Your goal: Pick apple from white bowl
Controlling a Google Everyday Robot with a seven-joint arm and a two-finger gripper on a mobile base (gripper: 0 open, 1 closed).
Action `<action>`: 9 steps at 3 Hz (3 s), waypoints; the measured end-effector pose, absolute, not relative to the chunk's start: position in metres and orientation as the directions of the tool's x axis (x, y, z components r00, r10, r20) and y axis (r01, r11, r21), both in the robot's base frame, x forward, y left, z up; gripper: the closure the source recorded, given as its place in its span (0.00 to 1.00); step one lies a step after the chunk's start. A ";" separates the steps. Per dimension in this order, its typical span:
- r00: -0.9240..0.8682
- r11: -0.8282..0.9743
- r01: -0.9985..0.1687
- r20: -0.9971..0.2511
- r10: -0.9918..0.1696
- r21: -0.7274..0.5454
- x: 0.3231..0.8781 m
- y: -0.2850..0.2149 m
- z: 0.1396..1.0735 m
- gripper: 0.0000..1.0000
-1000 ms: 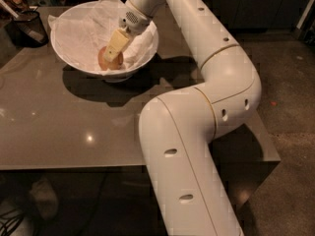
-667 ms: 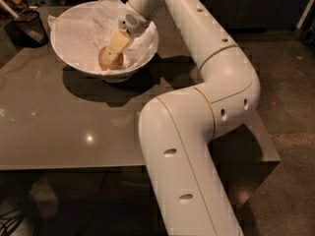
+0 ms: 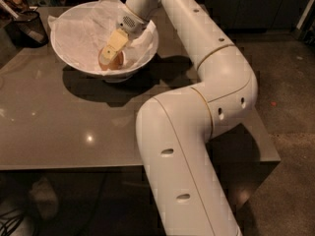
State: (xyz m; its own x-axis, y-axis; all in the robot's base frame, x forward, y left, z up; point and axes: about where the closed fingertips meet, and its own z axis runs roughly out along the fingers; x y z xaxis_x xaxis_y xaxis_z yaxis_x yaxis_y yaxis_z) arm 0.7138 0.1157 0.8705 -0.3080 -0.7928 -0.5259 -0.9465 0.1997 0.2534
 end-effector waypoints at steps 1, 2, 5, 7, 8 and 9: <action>-0.315 0.209 -0.944 -0.507 -0.802 0.255 0.713 0.115 0.868 0.18; -0.334 0.222 -0.936 -0.491 -0.805 0.273 0.714 0.113 0.859 0.42; -0.334 0.222 -0.936 -0.491 -0.805 0.273 0.714 0.113 0.859 1.00; -0.308 0.234 -0.951 -0.546 -0.779 0.203 0.719 0.110 0.887 1.00; -0.285 0.220 -0.958 -0.562 -0.776 0.181 0.713 0.108 0.904 1.00; -0.252 0.193 -0.968 -0.575 -0.779 0.163 0.704 0.107 0.919 1.00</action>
Offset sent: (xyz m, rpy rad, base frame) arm -0.0152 -0.0254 -0.0143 -0.0998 0.1138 0.0216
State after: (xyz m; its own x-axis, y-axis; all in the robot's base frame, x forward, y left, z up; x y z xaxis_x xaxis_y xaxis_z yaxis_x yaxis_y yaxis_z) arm 0.7038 0.1068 0.9191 -0.2523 -0.7786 -0.5745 -0.9675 0.1935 0.1626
